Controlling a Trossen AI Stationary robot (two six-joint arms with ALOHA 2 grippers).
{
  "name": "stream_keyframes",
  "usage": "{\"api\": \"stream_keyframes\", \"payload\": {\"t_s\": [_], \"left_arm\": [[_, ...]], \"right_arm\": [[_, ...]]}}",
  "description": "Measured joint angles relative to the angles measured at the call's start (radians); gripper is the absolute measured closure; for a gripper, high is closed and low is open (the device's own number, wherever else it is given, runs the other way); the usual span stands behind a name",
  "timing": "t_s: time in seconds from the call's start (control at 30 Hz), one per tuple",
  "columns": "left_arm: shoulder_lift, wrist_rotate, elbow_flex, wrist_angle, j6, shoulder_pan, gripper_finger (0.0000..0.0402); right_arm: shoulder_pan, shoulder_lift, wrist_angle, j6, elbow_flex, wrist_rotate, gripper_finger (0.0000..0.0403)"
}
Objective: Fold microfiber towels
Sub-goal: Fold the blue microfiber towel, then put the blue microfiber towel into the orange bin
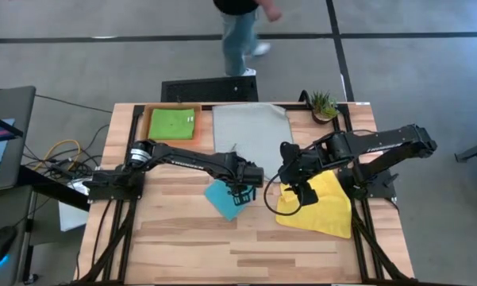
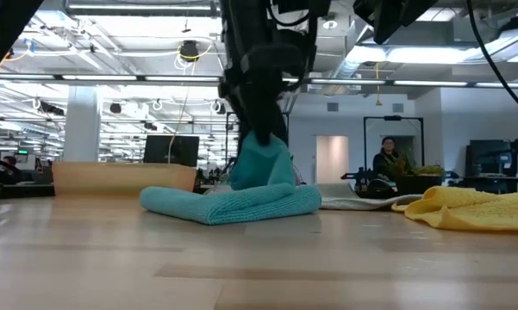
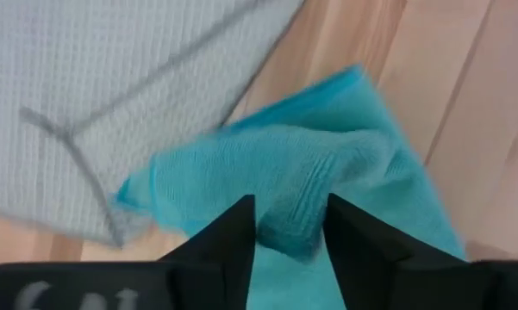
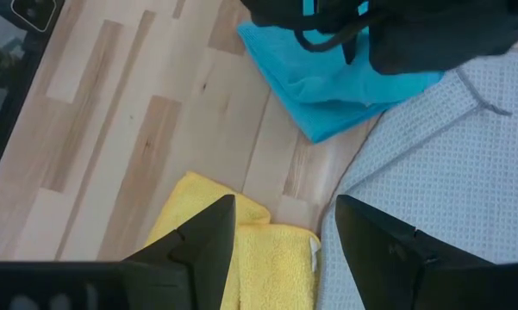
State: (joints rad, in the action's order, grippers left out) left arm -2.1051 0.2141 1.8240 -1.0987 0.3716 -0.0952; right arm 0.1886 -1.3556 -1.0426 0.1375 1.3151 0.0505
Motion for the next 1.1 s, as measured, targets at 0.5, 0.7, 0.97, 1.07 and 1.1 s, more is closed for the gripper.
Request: {"api": "stream_keyframes", "payload": {"t_s": [0.5, 0.7, 0.97, 1.07, 1.1], "left_arm": [[0.073, 0.004, 0.002, -0.061, 0.086, -0.035, 0.0258], [0.077, -0.025, -0.004, -0.221, 0.229, -0.069, 0.0258], [0.08, -0.052, -0.098, -0.305, 0.302, -0.073, 0.0258], [0.102, -0.067, -0.152, -0.281, 0.318, -0.082, 0.0258], [0.116, -0.075, -0.177, -0.263, 0.321, -0.086, 0.0258]], "right_arm": [[0.0, 0.0, -0.007, -0.007, 0.0, 0.0, 0.0177], [0.0, 0.0, -0.026, -0.007, 0.0, 0.0, 0.0177], [0.0, 0.0, -0.027, -0.007, 0.0, 0.0, 0.0177], [0.0, 0.0, -0.037, -0.007, 0.0, 0.001, 0.0177], [0.0, 0.0, -0.044, -0.007, 0.0, 0.001, 0.0177]]}}
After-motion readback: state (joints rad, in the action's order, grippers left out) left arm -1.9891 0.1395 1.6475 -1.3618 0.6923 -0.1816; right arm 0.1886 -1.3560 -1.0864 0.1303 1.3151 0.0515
